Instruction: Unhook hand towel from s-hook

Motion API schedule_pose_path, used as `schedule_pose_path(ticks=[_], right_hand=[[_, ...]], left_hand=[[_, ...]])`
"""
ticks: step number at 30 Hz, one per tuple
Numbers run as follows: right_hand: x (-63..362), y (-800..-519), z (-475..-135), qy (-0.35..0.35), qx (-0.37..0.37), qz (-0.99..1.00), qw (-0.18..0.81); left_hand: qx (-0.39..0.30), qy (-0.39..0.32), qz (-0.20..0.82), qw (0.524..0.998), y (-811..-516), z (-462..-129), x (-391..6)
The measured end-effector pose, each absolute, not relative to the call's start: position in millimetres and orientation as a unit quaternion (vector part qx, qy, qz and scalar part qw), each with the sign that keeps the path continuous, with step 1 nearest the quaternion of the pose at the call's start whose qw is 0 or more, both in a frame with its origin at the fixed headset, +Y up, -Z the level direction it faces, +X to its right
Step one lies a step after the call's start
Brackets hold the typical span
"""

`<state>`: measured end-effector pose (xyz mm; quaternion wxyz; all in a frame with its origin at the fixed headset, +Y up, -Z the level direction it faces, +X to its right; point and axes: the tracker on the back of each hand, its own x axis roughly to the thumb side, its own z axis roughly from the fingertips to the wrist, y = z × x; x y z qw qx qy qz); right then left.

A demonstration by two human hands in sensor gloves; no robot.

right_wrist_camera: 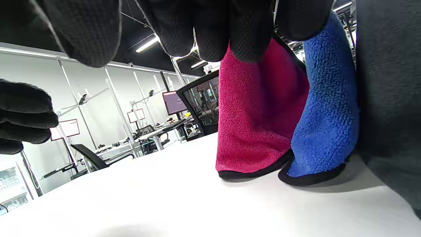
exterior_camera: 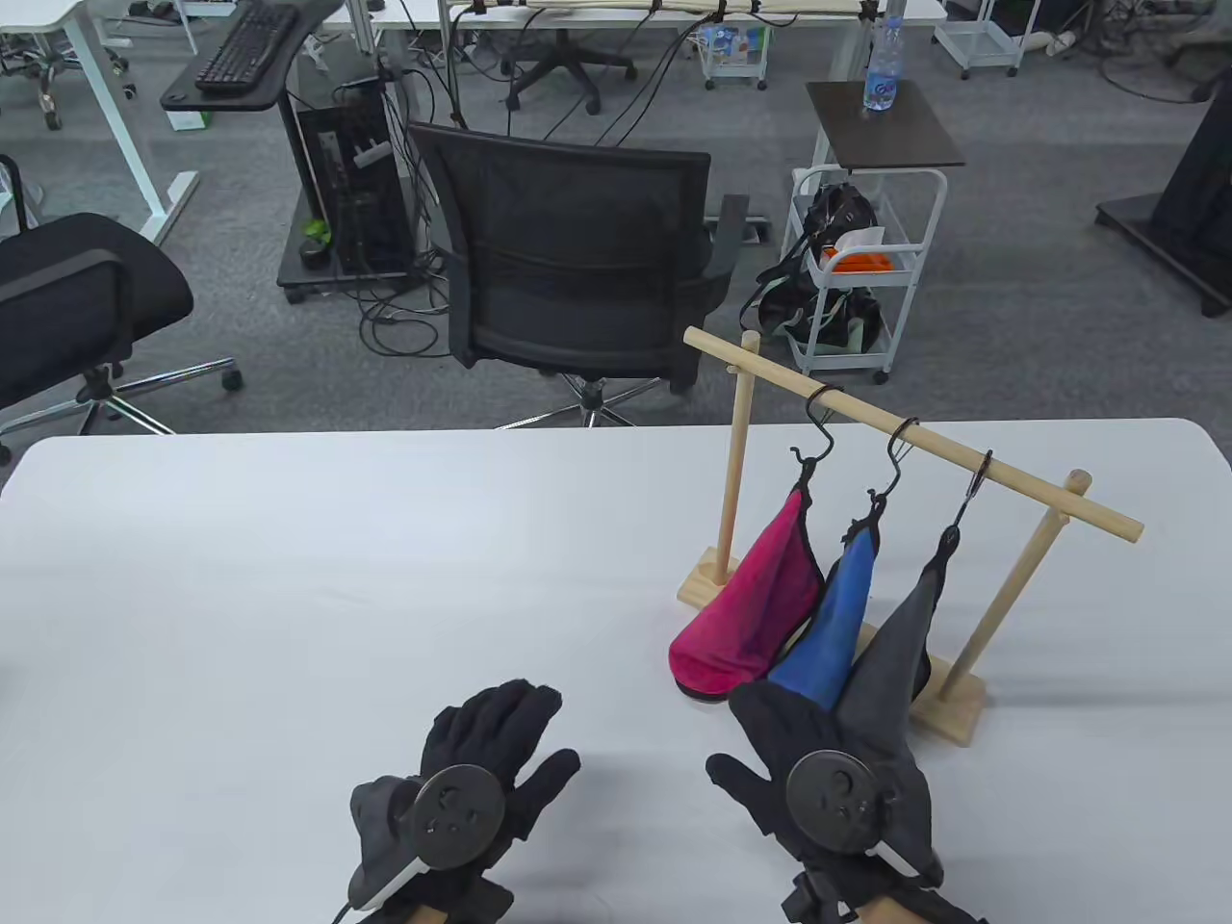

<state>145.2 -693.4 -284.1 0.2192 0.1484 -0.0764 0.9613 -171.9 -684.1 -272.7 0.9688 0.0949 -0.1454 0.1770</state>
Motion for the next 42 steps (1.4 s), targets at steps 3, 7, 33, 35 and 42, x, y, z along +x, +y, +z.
schedule_pose_path(ticks=[3,7,33,35,42], right_hand=[[145.5,-692.9,-283.6,-0.079,0.147,0.962,0.218],[146.1,-691.8,-282.9,-0.086,0.146,0.961,0.217],[215.2,-647.0,-285.3,-0.212,0.003,0.936,0.282],[221.0,-644.7,-285.4,-0.219,-0.007,0.932,0.289],[242.3,-641.8,-288.9,-0.240,-0.058,0.918,0.311]], left_hand=[[0.095,-0.145,0.178,0.969,-684.1,-272.7,-171.8],[0.095,-0.144,0.178,0.969,-684.0,-272.8,-172.2],[0.092,-0.146,0.178,0.969,-684.3,-273.4,-172.2],[0.092,-0.147,0.178,0.969,-684.3,-273.5,-172.1],[0.090,-0.148,0.179,0.968,-684.8,-273.7,-171.8]])
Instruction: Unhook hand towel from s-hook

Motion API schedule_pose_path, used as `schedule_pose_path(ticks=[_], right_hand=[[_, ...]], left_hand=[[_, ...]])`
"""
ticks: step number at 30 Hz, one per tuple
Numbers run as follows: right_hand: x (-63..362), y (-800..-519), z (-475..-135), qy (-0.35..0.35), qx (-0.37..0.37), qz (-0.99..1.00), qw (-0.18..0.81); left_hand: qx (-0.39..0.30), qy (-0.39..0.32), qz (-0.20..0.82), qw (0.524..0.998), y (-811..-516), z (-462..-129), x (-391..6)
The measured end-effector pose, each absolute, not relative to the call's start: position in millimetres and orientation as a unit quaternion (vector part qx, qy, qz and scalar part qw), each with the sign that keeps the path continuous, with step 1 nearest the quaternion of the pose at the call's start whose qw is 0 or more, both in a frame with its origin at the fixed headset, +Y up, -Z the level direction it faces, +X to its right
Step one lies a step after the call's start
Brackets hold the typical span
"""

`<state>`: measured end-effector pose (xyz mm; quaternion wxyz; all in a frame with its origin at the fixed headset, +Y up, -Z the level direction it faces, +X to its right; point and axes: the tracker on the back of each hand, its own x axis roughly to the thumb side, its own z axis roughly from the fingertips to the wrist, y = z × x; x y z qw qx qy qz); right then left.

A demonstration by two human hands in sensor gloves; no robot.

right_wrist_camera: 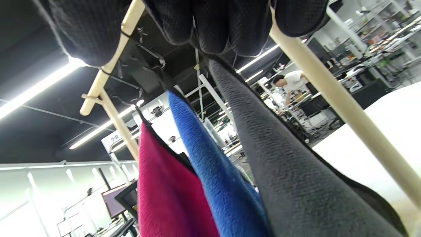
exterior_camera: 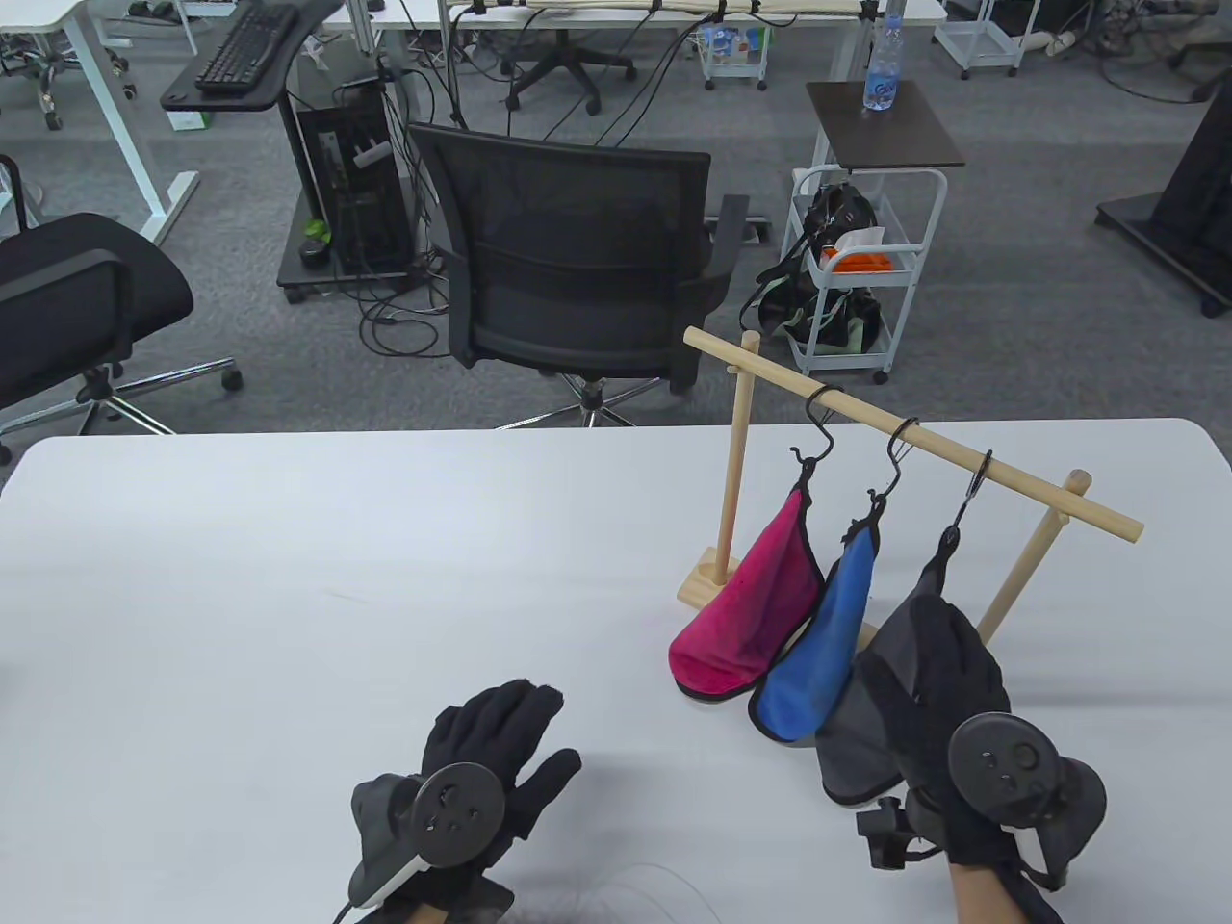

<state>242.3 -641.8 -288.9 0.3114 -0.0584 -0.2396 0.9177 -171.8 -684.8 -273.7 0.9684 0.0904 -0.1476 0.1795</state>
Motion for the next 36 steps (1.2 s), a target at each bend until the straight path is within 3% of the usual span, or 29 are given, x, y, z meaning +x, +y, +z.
schedule_pose_path(ticks=[14,24,36], right_hand=[[260.8,-648.9,-333.8,-0.149,-0.155,0.907,0.363],[263.6,-649.9,-346.2,-0.154,-0.192,0.901,0.357],[266.5,-638.9,-334.0,-0.176,-0.182,0.899,0.358]], left_hand=[[0.089,-0.146,0.179,0.969,-684.6,-274.2,-171.9],[0.093,-0.145,0.182,0.968,-683.7,-274.6,-173.6],[0.095,-0.146,0.183,0.968,-683.3,-274.0,-174.1]])
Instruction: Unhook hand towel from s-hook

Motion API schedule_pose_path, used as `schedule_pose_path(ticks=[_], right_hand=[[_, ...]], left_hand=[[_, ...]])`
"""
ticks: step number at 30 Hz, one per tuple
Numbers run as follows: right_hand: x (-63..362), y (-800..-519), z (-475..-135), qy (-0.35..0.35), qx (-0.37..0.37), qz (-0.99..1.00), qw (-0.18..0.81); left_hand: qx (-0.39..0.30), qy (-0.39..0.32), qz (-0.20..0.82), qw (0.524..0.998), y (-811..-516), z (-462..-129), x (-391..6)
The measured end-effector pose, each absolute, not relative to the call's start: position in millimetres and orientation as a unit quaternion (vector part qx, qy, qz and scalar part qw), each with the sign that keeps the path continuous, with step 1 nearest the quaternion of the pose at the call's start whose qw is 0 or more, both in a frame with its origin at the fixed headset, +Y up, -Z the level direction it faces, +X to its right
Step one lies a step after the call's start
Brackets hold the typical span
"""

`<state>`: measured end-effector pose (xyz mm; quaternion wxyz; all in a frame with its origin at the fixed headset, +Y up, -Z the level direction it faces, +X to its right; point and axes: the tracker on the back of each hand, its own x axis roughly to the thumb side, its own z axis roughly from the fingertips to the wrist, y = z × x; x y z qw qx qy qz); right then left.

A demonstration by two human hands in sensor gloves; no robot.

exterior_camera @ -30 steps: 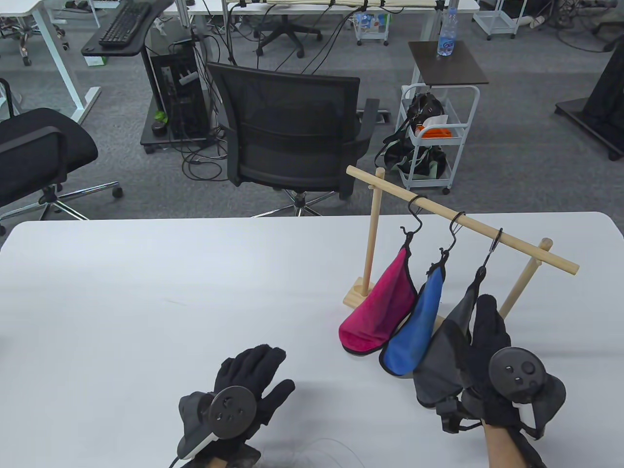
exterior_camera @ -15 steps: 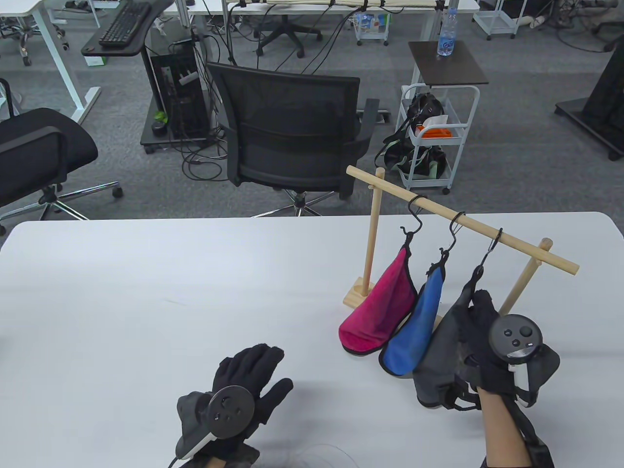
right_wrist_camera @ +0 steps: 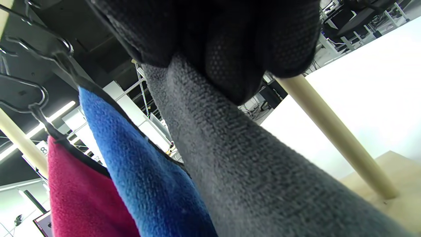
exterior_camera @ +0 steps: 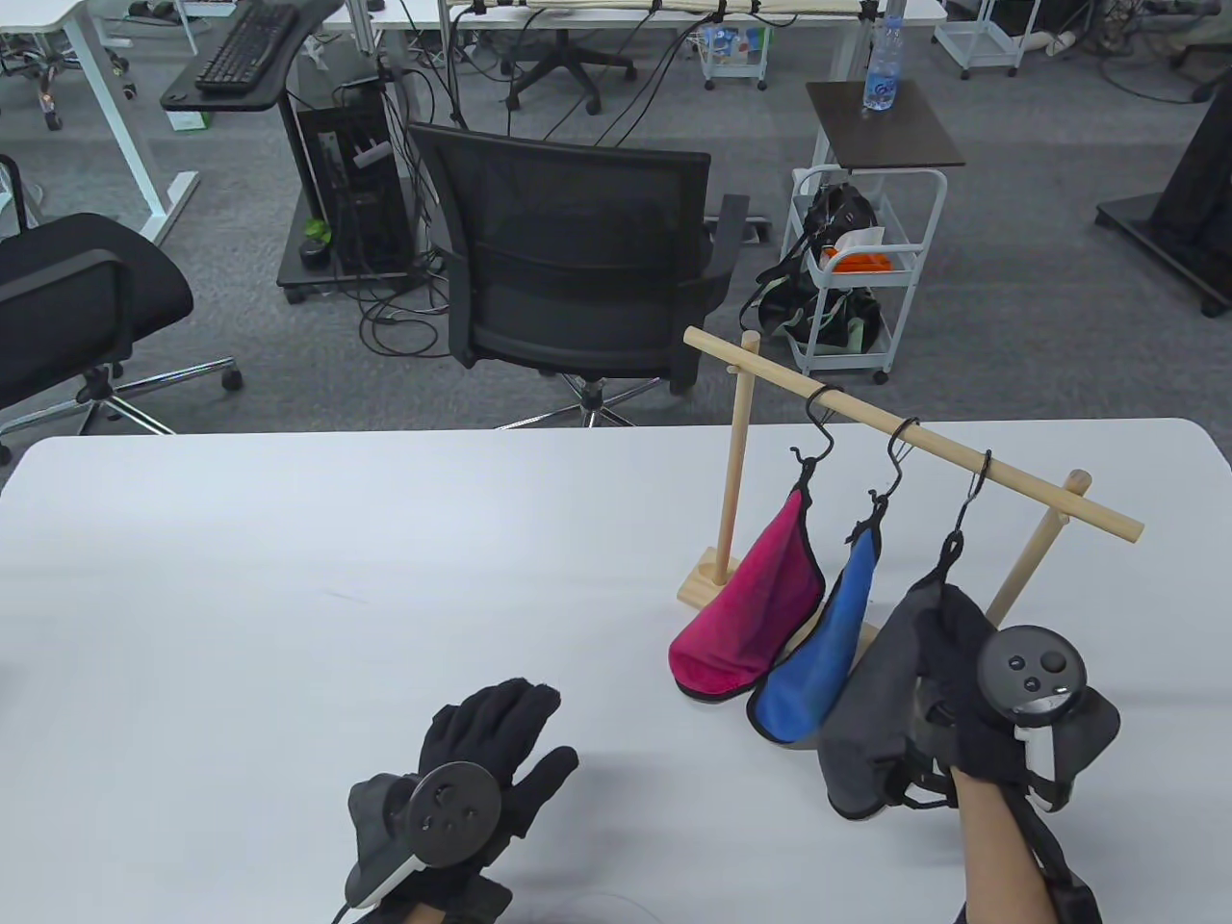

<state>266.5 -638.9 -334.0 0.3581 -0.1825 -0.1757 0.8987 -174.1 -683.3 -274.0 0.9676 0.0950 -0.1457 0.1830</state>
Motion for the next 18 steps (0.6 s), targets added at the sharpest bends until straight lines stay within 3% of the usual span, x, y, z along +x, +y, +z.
schedule_pose_path(ticks=[12,18], right_hand=[[266.5,-617.7,-314.4,-0.208,-0.155,0.896,0.360],[265.1,-620.7,-303.5,-0.202,-0.144,0.908,0.337]], left_hand=[[0.099,-0.146,0.185,0.967,-683.3,-273.5,-174.4],[0.100,-0.147,0.184,0.967,-683.2,-273.2,-174.3]])
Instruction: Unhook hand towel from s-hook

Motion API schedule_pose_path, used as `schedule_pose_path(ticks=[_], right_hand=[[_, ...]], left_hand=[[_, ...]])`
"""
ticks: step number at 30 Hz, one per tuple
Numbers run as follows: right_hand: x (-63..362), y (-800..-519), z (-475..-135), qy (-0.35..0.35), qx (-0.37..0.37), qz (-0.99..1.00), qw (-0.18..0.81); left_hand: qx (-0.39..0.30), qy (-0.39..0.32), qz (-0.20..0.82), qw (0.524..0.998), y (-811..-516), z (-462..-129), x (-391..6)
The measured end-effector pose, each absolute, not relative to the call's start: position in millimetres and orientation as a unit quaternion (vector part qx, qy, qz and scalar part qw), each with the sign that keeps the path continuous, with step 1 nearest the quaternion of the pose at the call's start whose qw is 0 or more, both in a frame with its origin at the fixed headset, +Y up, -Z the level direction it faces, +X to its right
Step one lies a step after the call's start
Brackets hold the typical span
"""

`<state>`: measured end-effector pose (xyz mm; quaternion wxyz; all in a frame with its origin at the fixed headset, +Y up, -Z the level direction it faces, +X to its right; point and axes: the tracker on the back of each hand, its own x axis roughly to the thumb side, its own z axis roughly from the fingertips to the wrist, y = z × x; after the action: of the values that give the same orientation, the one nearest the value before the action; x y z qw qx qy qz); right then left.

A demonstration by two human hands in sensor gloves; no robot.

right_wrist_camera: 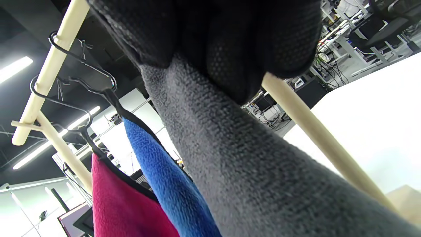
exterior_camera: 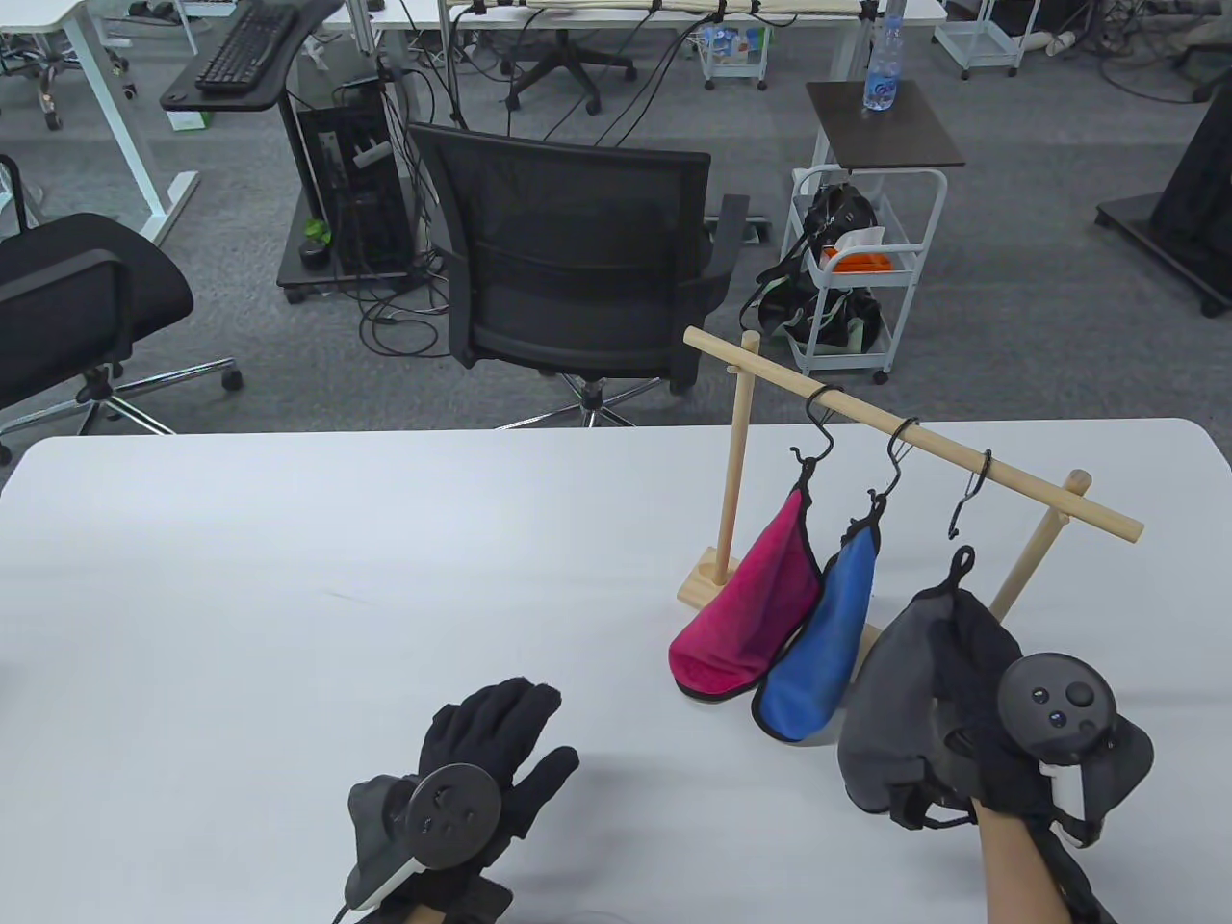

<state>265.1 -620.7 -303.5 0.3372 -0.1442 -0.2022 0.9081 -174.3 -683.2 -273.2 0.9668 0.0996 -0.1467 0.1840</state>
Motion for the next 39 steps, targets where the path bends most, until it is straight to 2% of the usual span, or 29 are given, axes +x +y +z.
schedule_pose_path(ticks=[12,22,32,39], right_hand=[[260.9,-659.7,-297.4,-0.129,-0.148,0.938,0.286],[253.3,-685.7,-299.0,-0.061,-0.160,0.977,0.124],[243.6,-726.4,-307.7,0.055,-0.140,0.988,0.020],[234.1,-744.8,-311.7,0.127,-0.111,0.986,0.000]], left_hand=[[0.102,-0.143,0.185,0.967,-682.4,-273.5,-176.1],[0.100,-0.144,0.184,0.967,-682.2,-273.4,-176.1],[0.097,-0.148,0.184,0.967,-681.7,-272.9,-175.1],[0.098,-0.148,0.183,0.967,-681.5,-273.0,-174.8]])
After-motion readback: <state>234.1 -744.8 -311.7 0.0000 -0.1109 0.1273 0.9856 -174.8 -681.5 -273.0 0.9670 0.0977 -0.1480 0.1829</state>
